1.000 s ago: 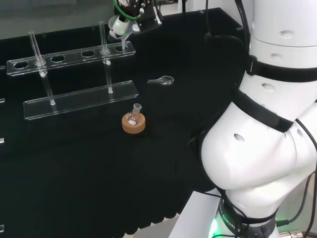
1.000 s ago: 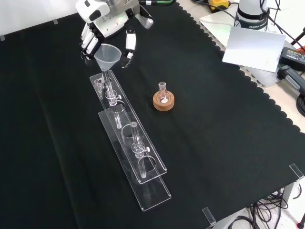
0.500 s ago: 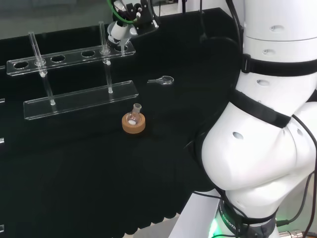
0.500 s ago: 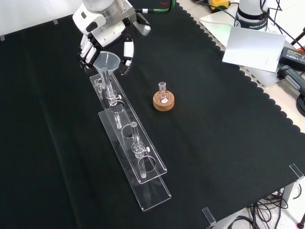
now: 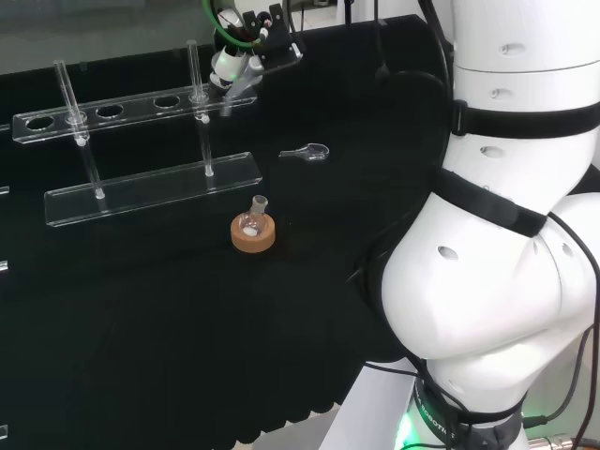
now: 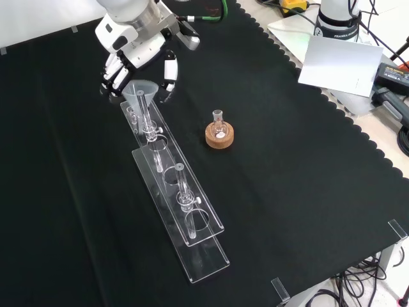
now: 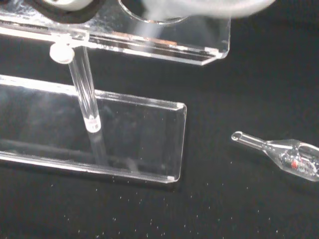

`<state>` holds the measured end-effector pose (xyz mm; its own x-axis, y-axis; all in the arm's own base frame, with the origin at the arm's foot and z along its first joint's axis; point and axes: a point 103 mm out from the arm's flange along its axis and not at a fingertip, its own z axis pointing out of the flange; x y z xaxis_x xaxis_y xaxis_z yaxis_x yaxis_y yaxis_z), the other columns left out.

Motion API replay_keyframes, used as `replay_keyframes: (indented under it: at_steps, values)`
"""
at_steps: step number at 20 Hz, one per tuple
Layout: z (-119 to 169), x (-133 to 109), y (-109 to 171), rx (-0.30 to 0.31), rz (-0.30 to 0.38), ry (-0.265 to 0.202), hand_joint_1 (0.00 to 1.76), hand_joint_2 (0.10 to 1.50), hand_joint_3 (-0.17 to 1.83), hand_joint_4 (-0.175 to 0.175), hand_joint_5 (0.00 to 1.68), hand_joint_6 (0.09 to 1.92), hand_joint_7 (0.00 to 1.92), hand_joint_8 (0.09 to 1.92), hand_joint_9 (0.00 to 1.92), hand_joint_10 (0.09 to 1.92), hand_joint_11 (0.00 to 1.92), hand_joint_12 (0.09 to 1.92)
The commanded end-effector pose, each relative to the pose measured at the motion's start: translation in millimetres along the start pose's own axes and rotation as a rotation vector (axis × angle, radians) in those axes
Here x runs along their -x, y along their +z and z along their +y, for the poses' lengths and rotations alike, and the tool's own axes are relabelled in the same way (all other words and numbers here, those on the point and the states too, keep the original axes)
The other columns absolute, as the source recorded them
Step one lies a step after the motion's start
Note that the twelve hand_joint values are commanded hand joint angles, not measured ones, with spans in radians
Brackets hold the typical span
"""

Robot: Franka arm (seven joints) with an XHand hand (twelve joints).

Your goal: Put the funnel back on the funnel stand.

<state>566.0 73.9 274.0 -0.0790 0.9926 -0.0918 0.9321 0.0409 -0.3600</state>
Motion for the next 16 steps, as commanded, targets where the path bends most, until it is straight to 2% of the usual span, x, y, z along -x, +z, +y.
replay_keyframes:
  at_steps: [1, 4, 9, 12, 16]
  values:
    - [-7.9, -7.7, 2.5, -0.047, -0.01, -0.013, 0.69, 0.68, 0.41, -0.044, 0.19, 0.1, 0.0, 0.27, 0.12, 0.75, 0.27, 1.41]
    - [-21.6, -6.6, -2.7, -0.003, -0.006, -0.008, 0.66, 0.67, 0.37, -0.041, 0.13, 0.09, 0.0, 0.11, 0.03, 0.78, 0.19, 1.44]
    - [-55.5, -0.2, -20.5, 0.065, 0.011, 0.008, 0.65, 0.67, 0.35, -0.044, 0.12, 0.09, 0.01, 0.09, 0.02, 0.79, 0.16, 1.46]
    - [-80.7, 6.7, -29.9, 0.106, 0.017, 0.025, 0.65, 0.68, 0.34, -0.048, 0.13, 0.09, 0.03, 0.12, 0.04, 0.79, 0.17, 1.46]
    - [-114.0, 13.5, -35.8, 0.15, 0.018, 0.048, 0.65, 0.69, 0.3, -0.051, 0.16, 0.09, 0.0, 0.29, 0.1, 0.76, 0.19, 1.45]
